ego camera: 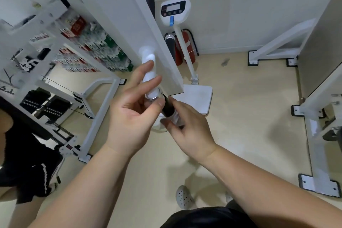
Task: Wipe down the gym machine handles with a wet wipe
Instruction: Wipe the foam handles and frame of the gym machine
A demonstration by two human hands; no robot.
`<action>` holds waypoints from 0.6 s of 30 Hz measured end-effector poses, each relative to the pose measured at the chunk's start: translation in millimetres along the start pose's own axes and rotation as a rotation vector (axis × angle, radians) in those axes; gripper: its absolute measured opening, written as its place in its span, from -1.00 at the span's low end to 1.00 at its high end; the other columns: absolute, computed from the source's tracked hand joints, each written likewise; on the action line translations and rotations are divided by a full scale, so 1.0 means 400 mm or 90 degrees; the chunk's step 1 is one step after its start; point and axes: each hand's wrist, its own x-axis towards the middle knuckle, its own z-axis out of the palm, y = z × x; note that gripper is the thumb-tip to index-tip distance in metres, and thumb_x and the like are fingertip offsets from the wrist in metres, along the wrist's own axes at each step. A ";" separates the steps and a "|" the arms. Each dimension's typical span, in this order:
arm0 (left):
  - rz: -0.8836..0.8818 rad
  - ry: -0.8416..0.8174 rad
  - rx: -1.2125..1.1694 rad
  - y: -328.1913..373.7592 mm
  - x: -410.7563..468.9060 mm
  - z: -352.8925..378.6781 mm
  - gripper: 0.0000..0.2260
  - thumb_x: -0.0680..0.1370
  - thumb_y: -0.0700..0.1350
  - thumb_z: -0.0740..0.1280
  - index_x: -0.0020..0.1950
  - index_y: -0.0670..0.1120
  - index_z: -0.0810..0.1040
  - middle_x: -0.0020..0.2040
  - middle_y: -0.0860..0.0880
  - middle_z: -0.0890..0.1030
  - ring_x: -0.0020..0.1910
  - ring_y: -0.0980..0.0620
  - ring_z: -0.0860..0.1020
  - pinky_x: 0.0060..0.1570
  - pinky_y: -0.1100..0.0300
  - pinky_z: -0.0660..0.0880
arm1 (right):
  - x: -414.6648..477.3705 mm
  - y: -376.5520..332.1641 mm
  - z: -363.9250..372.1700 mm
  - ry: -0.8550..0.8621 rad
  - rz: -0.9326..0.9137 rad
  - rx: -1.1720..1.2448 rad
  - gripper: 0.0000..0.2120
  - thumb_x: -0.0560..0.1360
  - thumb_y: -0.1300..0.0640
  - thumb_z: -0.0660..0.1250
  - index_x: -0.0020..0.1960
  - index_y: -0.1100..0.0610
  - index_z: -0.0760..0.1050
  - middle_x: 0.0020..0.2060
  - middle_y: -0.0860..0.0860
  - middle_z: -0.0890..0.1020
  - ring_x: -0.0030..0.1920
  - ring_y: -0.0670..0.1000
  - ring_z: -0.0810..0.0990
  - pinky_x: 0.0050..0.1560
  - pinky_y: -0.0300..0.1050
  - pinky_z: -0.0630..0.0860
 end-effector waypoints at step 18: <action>0.011 -0.022 -0.006 -0.010 0.005 -0.003 -0.53 0.48 -0.43 0.35 0.19 0.09 0.66 0.46 0.08 0.46 -0.02 -0.37 0.49 -0.20 0.25 0.48 | 0.036 0.035 -0.053 -0.125 -0.011 0.133 -0.55 0.61 0.00 0.27 0.48 0.01 0.44 0.05 0.00 0.69 0.06 -0.01 0.61 0.11 -0.08 0.52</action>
